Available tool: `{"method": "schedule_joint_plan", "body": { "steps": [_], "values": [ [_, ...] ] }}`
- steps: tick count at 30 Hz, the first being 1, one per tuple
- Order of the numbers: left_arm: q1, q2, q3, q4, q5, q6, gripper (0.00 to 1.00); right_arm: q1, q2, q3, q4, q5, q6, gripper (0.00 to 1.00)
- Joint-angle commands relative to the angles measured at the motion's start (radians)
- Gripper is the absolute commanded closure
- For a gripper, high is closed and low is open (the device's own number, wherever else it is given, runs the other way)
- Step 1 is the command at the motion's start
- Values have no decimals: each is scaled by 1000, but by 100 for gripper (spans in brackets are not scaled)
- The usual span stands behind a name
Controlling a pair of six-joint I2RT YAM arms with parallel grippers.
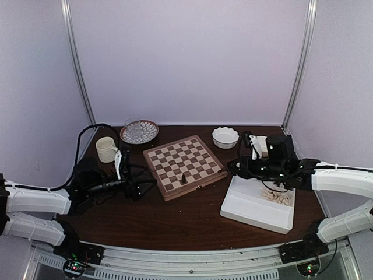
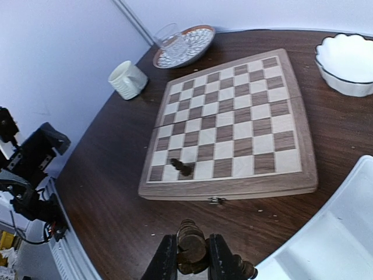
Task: Set up the chess pieces on the board
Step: Pass from the right arm to the left
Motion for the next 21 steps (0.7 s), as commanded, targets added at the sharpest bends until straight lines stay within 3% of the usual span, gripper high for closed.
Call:
{"method": "schedule_joint_plan", "body": {
  "steps": [1,6,13,21],
  "values": [
    [-46,31,-50,265,2,77,3,65,10,7,158,-117,85,99],
    [-108,97,-113,474,-37,172,4,152,47,31,252,-151,135,100],
    [-144,131,-118,538,11,242,9,263,91,97,280,-111,125,100],
    [-152,136,-109,536,103,302,33,333,164,145,348,-112,132,99]
  ]
}}
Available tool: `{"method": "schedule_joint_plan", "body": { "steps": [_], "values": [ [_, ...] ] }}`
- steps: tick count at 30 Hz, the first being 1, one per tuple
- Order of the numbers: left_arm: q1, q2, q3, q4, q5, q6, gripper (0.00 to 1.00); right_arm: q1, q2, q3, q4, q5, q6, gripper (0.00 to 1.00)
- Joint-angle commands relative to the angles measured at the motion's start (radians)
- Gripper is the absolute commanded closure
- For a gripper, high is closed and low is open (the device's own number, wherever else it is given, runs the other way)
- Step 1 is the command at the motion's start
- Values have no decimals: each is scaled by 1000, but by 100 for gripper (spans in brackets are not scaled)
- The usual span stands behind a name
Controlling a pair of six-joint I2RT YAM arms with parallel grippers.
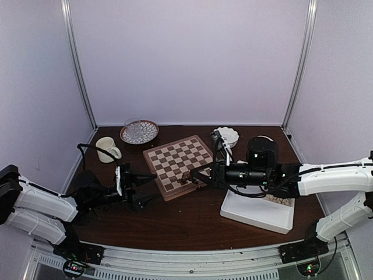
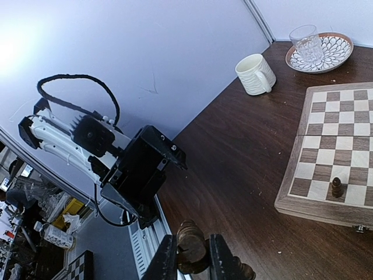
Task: Set up the chess pieces on the board
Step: Pass from the right arm to the left
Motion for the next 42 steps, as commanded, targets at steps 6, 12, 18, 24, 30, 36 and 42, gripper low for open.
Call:
{"method": "schedule_joint_plan", "body": {
  "steps": [6,12,18,24,30,36,42],
  "values": [
    [-6,14,7,87,115,59,40,68,87,78,90,11,1,100],
    [-6,11,7,88,119,62,46,95,136,114,103,9,-8,99],
    [-6,13,10,83,129,67,52,115,180,148,102,13,-15,100],
    [-6,7,9,82,136,73,63,128,205,157,120,20,-15,100],
    [-6,-3,11,68,137,82,76,133,210,157,125,22,-14,100],
    [-6,-11,8,53,121,87,65,135,204,157,130,23,-12,100],
    [-6,-13,13,42,124,93,79,140,205,160,131,21,-11,100]
  ]
}}
